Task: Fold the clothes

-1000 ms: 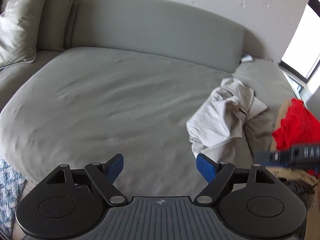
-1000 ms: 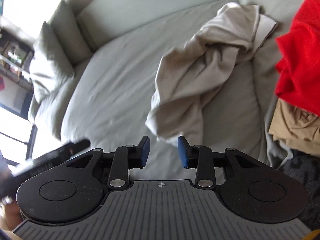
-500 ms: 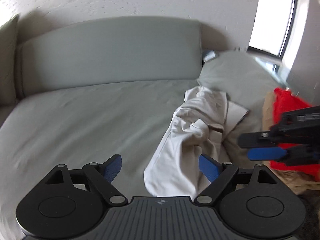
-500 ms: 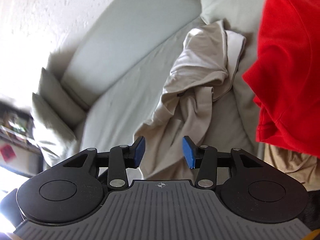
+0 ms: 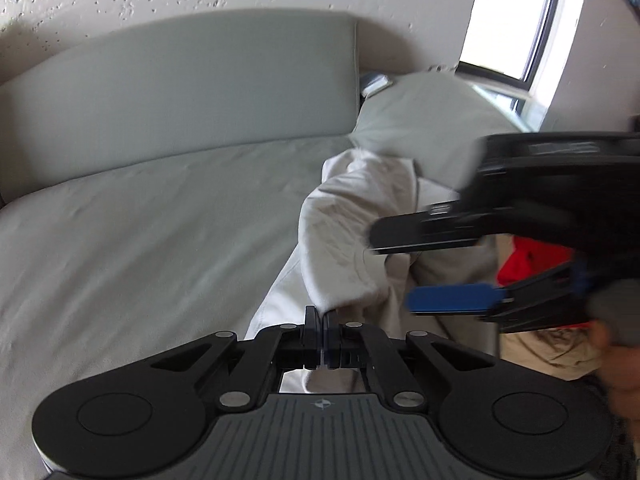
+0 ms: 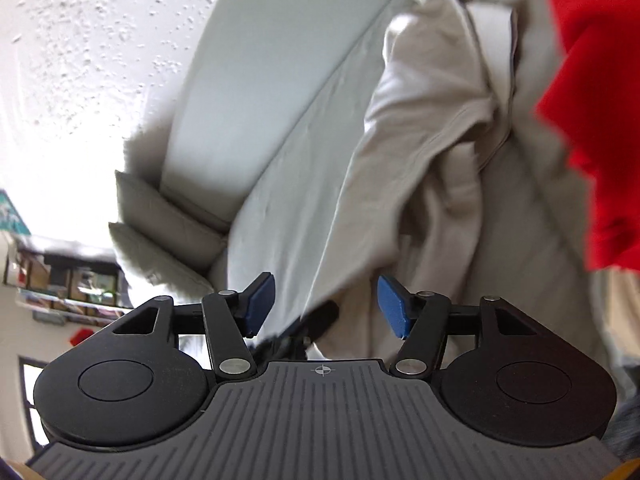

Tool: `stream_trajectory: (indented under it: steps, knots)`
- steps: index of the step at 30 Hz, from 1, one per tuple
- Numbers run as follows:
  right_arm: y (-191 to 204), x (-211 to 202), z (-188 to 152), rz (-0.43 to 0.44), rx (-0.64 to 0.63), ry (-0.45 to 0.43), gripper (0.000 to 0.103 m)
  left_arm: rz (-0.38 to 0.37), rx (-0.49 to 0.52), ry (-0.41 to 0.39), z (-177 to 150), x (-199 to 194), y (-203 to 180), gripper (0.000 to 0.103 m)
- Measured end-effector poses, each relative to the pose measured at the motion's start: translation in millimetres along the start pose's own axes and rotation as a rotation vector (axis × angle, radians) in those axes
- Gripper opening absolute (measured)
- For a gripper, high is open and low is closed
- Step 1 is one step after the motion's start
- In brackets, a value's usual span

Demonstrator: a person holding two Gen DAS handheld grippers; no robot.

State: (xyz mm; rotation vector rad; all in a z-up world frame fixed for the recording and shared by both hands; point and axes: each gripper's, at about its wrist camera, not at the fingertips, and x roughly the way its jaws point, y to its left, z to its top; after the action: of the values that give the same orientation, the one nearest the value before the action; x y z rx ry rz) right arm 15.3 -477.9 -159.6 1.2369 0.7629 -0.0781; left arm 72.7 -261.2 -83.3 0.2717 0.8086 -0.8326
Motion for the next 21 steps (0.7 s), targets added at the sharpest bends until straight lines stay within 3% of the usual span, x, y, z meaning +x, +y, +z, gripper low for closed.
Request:
stream_trajectory:
  steps: [5,8,10,11,12,14,16,19,21]
  knots:
    - [-5,34,-3,-0.067,0.156,0.047,0.064,-0.017,-0.052,-0.046,-6,-22,0,0.0]
    - [-15,40,-12,0.007,0.271,0.067,0.064,-0.025,-0.099,-0.067,-8,-33,4,0.0]
    - [-18,37,-16,0.038,0.31,0.02,0.064,-0.034,-0.117,-0.073,-8,-39,4,0.0]
    - [-18,34,-17,0.047,0.31,-0.021,0.059,-0.045,-0.126,-0.072,-9,-42,3,0.0]
    - [-16,32,-17,0.051,0.292,-0.055,0.053,-0.069,-0.128,-0.065,-10,-43,-1,0.0]
    - [-4,29,-12,0.01,0.165,-0.089,0.011,-0.132,-0.113,-0.048,-14,-44,-12,0.0]
    - [16,20,-4,-0.097,-0.004,-0.16,0.009,-0.169,-0.098,-0.037,-17,-45,-21,0.002]
    - [52,0,25,-0.246,-0.225,-0.316,0.008,-0.153,-0.148,-0.07,-16,-64,-8,0.012]
    - [87,-21,48,-0.265,-0.32,-0.427,0.008,-0.112,-0.218,-0.136,-16,-91,13,0.015]
